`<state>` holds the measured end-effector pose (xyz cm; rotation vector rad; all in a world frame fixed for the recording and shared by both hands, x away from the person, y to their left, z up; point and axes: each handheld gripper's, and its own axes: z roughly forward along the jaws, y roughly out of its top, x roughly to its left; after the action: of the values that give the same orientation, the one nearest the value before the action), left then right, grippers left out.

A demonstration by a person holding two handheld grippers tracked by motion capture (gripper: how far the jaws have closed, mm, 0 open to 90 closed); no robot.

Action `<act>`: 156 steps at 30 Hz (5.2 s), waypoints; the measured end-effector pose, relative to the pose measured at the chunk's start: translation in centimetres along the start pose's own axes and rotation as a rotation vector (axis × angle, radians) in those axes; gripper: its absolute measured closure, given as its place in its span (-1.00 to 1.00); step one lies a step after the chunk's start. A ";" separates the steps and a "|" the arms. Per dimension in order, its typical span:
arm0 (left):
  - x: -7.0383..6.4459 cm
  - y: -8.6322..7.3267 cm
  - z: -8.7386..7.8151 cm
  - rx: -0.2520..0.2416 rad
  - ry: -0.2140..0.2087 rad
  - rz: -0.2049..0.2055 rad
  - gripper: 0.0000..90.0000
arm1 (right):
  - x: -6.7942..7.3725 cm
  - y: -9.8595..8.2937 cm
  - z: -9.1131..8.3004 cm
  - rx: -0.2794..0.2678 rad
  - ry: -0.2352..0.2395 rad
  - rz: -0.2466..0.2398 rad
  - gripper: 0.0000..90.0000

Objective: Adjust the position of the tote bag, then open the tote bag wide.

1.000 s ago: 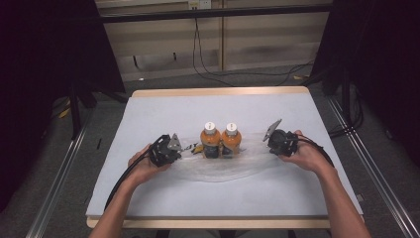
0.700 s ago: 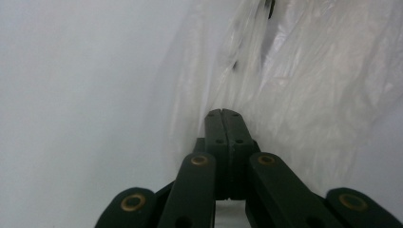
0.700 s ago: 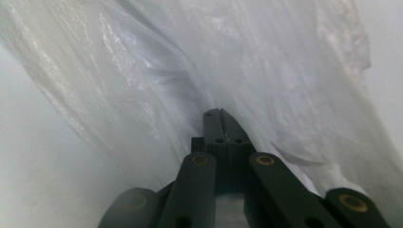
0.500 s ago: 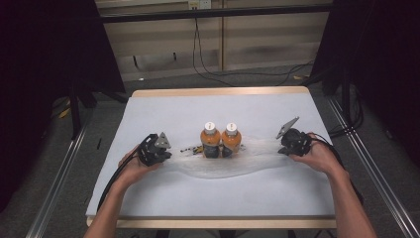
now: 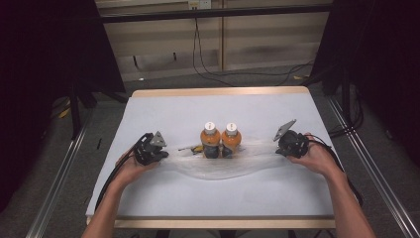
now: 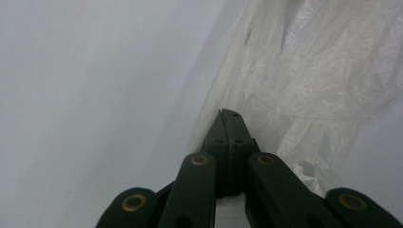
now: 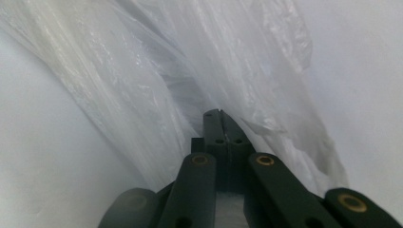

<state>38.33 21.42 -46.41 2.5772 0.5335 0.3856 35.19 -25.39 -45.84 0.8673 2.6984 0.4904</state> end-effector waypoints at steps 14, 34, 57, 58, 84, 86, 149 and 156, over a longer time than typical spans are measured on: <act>0.2 -1.0 -0.5 -0.013 -0.009 0.003 1.00 | -0.1 -0.3 0.1 -0.034 0.009 0.023 1.00; 0.3 -0.5 -3.1 -0.278 -0.116 -0.132 1.00 | 0.0 0.5 -1.4 -0.227 0.108 0.071 1.00; -4.4 5.1 -2.7 -0.473 -0.258 -0.114 1.00 | 1.4 2.8 -4.0 -0.524 0.187 0.132 1.00; -4.5 5.3 -2.6 -0.478 -0.266 -0.111 1.00 | 1.6 3.1 -4.0 -0.528 0.188 0.129 1.00; -8.5 9.7 2.2 -0.419 -0.307 -0.044 1.00 | 3.1 7.1 -0.9 -0.492 0.198 0.122 1.00; -8.4 9.7 2.4 -0.420 -0.311 -0.060 1.00 | 2.8 7.2 -0.5 -0.506 0.204 0.140 1.00; -12.3 8.2 4.4 -0.269 -0.338 0.041 1.00 | 0.0 11.7 8.0 -0.343 0.229 0.311 1.00; -12.5 7.9 4.3 -0.275 -0.359 0.037 1.00 | -0.2 12.5 8.4 -0.345 0.202 0.328 1.00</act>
<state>31.18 7.89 -48.22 2.3169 0.2818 0.0018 44.64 -14.03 -48.52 1.2122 2.5296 1.1313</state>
